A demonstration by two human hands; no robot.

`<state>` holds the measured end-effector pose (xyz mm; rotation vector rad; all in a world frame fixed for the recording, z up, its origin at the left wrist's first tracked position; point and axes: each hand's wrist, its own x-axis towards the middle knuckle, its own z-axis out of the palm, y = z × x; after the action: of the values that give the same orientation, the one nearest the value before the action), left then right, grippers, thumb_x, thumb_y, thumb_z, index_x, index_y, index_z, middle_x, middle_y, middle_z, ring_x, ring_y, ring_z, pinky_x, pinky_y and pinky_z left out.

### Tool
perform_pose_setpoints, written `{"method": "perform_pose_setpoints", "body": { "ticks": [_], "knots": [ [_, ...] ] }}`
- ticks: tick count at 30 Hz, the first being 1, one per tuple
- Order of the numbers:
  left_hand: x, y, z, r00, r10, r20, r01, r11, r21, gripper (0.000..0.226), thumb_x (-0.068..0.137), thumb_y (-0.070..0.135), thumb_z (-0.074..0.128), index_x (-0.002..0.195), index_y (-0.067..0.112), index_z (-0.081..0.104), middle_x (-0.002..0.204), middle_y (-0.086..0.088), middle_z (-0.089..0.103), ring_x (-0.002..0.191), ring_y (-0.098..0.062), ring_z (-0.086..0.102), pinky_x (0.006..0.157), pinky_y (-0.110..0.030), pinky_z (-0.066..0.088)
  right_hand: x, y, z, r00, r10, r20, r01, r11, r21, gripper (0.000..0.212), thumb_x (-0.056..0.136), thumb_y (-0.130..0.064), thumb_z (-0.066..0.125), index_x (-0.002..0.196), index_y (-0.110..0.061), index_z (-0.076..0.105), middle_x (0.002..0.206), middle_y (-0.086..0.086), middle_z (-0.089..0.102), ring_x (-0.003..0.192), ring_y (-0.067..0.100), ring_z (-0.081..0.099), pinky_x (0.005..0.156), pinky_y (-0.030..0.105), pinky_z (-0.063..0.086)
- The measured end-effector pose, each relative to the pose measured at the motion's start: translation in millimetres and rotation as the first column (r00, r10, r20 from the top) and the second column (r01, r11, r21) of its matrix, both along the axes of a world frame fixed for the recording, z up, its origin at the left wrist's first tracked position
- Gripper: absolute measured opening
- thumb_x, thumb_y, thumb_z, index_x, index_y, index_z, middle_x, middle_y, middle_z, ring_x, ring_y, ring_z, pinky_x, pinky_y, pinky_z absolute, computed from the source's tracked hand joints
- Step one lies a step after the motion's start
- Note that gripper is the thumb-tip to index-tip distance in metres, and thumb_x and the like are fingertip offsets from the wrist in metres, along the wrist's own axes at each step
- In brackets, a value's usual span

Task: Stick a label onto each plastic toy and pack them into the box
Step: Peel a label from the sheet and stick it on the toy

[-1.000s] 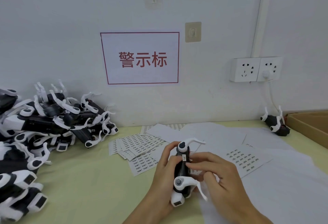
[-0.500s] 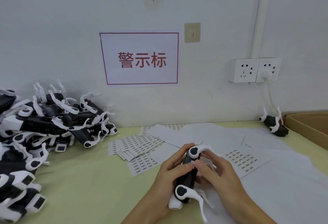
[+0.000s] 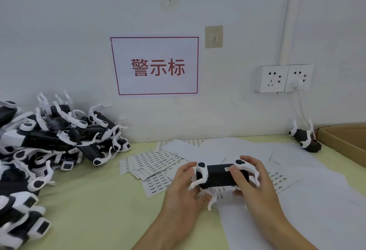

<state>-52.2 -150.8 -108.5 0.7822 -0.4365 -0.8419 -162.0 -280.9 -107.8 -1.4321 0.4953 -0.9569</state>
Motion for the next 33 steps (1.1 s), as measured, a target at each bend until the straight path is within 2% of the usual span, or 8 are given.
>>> {"method": "perform_pose_setpoints", "body": {
  "ticks": [4, 7, 13, 17, 21, 25, 28, 33],
  "knots": [
    [0, -3, -2, 0.997, 0.075, -0.009, -0.075, 0.997, 0.022, 0.045, 0.074, 0.022, 0.072, 0.116, 0.011, 0.06, 0.103, -0.013, 0.069, 0.083, -0.025, 0.063, 0.068, -0.035, 0.046, 5, -1, -6, 1.0, 0.027, -0.013, -0.028, 0.999, -0.016, 0.01, 0.092, -0.023, 0.066, 0.101, -0.028, 0.069, 0.092, -0.018, 0.07, 0.085, 0.015, 0.072, 0.048, 0.014, 0.047],
    [1, -4, -2, 0.992, 0.121, -0.039, -0.119, 0.992, 0.033, 0.047, 0.071, 0.02, 0.071, 0.115, 0.009, 0.06, 0.096, -0.011, 0.069, 0.076, -0.023, 0.062, 0.065, -0.033, 0.046, 4, -3, -9, 0.997, 0.074, 0.009, -0.074, 0.997, 0.007, 0.022, 0.094, -0.01, 0.063, 0.105, -0.028, 0.07, 0.099, -0.011, 0.072, 0.091, 0.014, 0.072, 0.062, 0.02, 0.056],
    [0, -4, 0, 0.988, 0.144, -0.063, -0.14, 0.988, 0.071, 0.065, 0.067, 0.007, 0.071, 0.131, 0.011, 0.059, 0.104, -0.01, 0.071, 0.085, -0.023, 0.064, 0.08, -0.034, 0.046, 4, -7, -15, 0.992, 0.123, -0.008, -0.123, 0.99, -0.062, 0.036, 0.095, 0.005, 0.056, 0.116, -0.021, 0.069, 0.117, 0.0, 0.068, 0.103, 0.013, 0.069, 0.078, 0.026, 0.06],
    [-2, -4, 1, 0.987, 0.156, 0.027, -0.158, 0.981, 0.111, 0.068, 0.065, 0.013, 0.071, 0.131, 0.023, 0.06, 0.112, -0.006, 0.072, 0.097, -0.023, 0.062, 0.084, -0.034, 0.042, 4, -7, -14, 0.993, 0.117, 0.017, -0.115, 0.99, -0.086, 0.041, 0.094, 0.011, 0.053, 0.115, -0.02, 0.069, 0.117, -0.001, 0.069, 0.106, 0.014, 0.068, 0.081, 0.026, 0.059],
    [-6, -1, 4, 0.991, 0.12, 0.063, -0.126, 0.988, 0.088, 0.069, 0.067, 0.011, 0.07, 0.133, 0.028, 0.059, 0.122, -0.006, 0.069, 0.095, -0.019, 0.067, 0.08, -0.031, 0.046, 2, -7, -10, 0.993, 0.113, 0.02, -0.11, 0.986, -0.128, 0.046, 0.093, 0.014, 0.052, 0.113, -0.022, 0.07, 0.111, -0.004, 0.072, 0.104, 0.012, 0.069, 0.081, 0.022, 0.058],
    [-6, 1, 4, 0.994, 0.084, 0.071, -0.087, 0.995, 0.049, 0.069, 0.067, 0.007, 0.066, 0.133, 0.027, 0.059, 0.119, -0.011, 0.062, 0.101, -0.028, 0.06, 0.086, -0.035, 0.046, -1, -5, -5, 0.99, 0.136, 0.019, -0.132, 0.98, -0.152, 0.047, 0.091, 0.01, 0.06, 0.108, -0.033, 0.072, 0.104, -0.007, 0.073, 0.102, 0.011, 0.07, 0.087, 0.026, 0.057],
    [-6, 1, 3, 0.999, 0.045, 0.019, -0.045, 0.999, 0.005, 0.068, 0.066, 0.003, 0.062, 0.13, 0.026, 0.062, 0.109, -0.012, 0.057, 0.084, -0.028, 0.049, 0.071, -0.038, 0.041, -3, -3, -2, 0.991, 0.123, 0.043, -0.112, 0.971, -0.21, 0.054, 0.086, 0.01, 0.066, 0.105, -0.04, 0.073, 0.102, -0.007, 0.073, 0.101, 0.009, 0.069, 0.083, 0.019, 0.055],
    [-5, 0, 2, 0.999, 0.014, -0.033, -0.015, 0.999, -0.031, 0.062, 0.065, 0.001, 0.059, 0.12, 0.028, 0.069, 0.096, -0.01, 0.051, 0.08, -0.025, 0.043, 0.063, -0.037, 0.039, -6, -7, 1, 0.989, 0.132, 0.068, -0.114, 0.968, -0.223, 0.054, 0.083, 0.02, 0.062, 0.109, -0.026, 0.073, 0.107, -0.008, 0.076, 0.106, 0.008, 0.069, 0.084, 0.017, 0.055]
  ]
}}
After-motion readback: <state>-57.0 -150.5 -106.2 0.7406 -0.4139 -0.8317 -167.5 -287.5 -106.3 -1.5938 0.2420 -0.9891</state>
